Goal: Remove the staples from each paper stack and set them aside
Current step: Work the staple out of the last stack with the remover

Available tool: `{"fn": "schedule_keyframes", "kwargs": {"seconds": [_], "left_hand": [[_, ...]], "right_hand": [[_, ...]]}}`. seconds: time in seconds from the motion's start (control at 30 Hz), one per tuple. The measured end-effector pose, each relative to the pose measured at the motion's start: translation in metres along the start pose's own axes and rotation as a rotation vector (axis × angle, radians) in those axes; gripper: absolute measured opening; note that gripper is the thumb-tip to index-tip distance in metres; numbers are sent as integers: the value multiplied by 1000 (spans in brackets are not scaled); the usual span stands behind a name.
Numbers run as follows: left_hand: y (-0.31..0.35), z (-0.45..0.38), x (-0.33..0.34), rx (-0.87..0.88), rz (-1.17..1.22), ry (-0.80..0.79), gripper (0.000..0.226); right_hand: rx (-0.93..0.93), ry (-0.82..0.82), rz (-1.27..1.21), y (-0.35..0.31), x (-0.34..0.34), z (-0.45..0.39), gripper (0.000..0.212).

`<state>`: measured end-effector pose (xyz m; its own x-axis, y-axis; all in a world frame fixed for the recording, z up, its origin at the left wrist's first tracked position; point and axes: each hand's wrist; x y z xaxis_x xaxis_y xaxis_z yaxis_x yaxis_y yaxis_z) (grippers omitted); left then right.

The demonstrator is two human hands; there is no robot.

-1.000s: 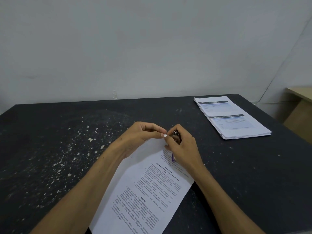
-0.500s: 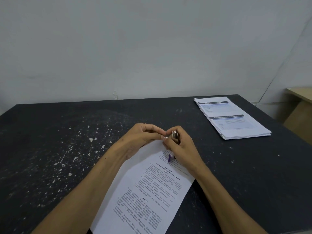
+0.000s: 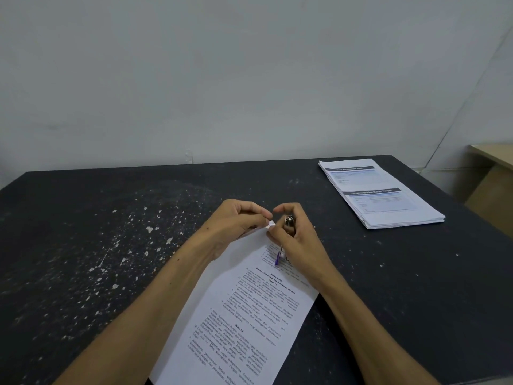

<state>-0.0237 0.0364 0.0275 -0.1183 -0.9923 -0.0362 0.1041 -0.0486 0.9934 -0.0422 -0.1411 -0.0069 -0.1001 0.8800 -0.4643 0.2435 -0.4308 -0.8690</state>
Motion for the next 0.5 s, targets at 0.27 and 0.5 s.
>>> {"fn": "schedule_keyframes", "kwargs": {"seconds": [0.27,0.5], "left_hand": [[-1,4,-3,-2,25,-14,12],[-2,4,-3,7,32,-35,14]], "right_hand": [[59,-18,-65,-2,0,-1,27],[64,5,-48,-1,3,-2,22]]}}
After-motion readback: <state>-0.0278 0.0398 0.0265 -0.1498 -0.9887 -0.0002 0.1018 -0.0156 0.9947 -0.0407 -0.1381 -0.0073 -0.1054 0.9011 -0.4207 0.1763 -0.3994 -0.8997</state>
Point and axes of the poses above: each hand's wrist, its own z-axis away from the middle knuckle, its own x-axis out of the palm, y = z × x, and after that the axes turned 10 degrees about z, right-handed
